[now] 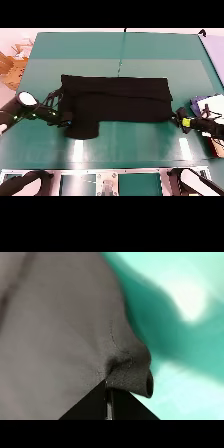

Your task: Fold the shirts.

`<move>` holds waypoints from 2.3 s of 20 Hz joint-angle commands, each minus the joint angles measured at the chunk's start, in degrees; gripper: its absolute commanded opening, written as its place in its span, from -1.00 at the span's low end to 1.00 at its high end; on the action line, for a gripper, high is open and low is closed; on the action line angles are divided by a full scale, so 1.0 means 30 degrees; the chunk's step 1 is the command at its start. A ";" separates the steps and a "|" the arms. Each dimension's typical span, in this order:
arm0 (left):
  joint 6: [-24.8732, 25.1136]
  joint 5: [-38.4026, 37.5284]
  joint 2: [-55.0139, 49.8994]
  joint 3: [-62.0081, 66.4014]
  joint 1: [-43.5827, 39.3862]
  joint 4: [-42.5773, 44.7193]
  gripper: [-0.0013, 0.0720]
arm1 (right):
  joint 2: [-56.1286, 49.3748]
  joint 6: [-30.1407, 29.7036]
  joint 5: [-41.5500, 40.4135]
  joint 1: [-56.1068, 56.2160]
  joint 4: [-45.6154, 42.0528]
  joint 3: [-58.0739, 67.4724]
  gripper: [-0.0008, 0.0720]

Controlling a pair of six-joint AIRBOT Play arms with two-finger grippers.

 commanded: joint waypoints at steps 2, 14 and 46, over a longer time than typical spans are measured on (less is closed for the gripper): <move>-0.0889 -0.2572 0.2586 0.0255 0.0007 0.0590 -0.90 | 0.1239 -0.0124 0.3351 -0.2397 -0.1217 0.0721 -0.94; 0.0270 0.1231 -0.2776 0.8087 0.0007 -0.0066 -0.90 | -0.2863 0.0903 0.1392 0.1749 -0.0131 0.8422 -0.94; 0.0109 0.1151 -1.2356 1.8666 -0.1523 -0.2113 -0.87 | -1.8134 -0.3198 0.8342 0.2841 -0.2419 2.1762 -0.74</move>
